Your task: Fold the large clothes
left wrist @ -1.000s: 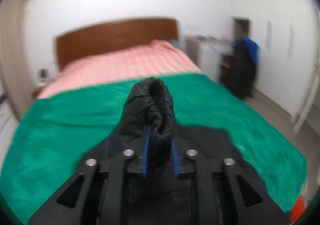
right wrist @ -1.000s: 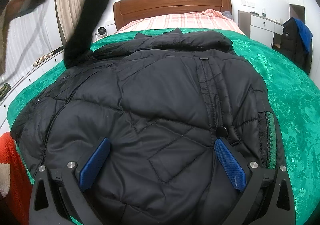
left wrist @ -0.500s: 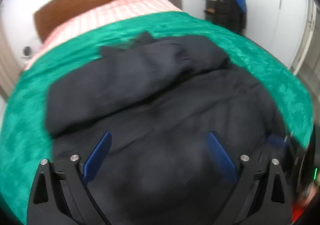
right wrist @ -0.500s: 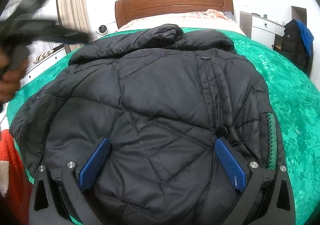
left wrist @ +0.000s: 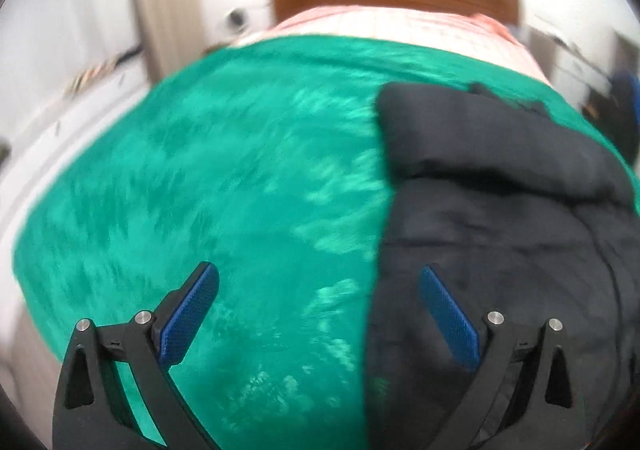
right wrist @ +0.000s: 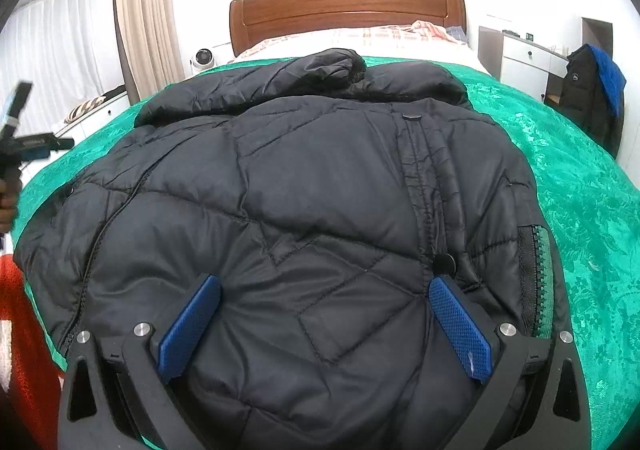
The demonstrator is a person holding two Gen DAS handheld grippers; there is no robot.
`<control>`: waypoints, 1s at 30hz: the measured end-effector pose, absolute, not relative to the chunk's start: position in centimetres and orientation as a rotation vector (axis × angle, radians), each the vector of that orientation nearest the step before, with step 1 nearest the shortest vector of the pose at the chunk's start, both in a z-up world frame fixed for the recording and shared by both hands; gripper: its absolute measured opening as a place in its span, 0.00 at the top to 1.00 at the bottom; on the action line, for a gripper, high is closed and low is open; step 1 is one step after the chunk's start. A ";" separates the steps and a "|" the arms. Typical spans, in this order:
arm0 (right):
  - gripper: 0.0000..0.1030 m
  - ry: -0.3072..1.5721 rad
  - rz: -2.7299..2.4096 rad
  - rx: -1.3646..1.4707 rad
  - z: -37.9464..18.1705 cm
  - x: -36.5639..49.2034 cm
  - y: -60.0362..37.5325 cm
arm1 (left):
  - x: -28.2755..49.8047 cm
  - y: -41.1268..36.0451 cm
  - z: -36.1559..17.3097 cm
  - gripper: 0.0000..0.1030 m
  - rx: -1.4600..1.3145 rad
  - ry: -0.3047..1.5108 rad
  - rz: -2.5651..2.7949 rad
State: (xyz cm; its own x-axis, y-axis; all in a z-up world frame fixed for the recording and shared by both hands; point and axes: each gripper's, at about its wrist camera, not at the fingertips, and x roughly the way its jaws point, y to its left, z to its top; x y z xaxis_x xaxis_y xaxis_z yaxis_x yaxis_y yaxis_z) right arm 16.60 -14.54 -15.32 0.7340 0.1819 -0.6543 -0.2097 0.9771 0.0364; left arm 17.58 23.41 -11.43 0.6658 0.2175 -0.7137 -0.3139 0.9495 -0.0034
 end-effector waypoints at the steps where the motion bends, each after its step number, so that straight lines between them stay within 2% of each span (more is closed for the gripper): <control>1: 0.00 0.713 0.215 -0.043 -15.3 16.6 -14.5 | 17.6 24.6 -12.2 0.02 -0.169 0.792 0.314; 6: 0.00 0.705 0.211 -0.052 -15.5 16.4 -14.4 | 18.3 27.7 -17.6 0.02 -0.287 0.882 0.373; 8: 0.00 0.702 0.210 -0.055 -15.5 16.3 -14.4 | 17.4 28.4 -19.1 0.00 -0.327 0.829 0.343; 30: 0.00 0.699 0.209 -0.062 -15.6 16.3 -14.3 | 16.2 27.3 -19.0 0.00 -0.290 0.777 0.358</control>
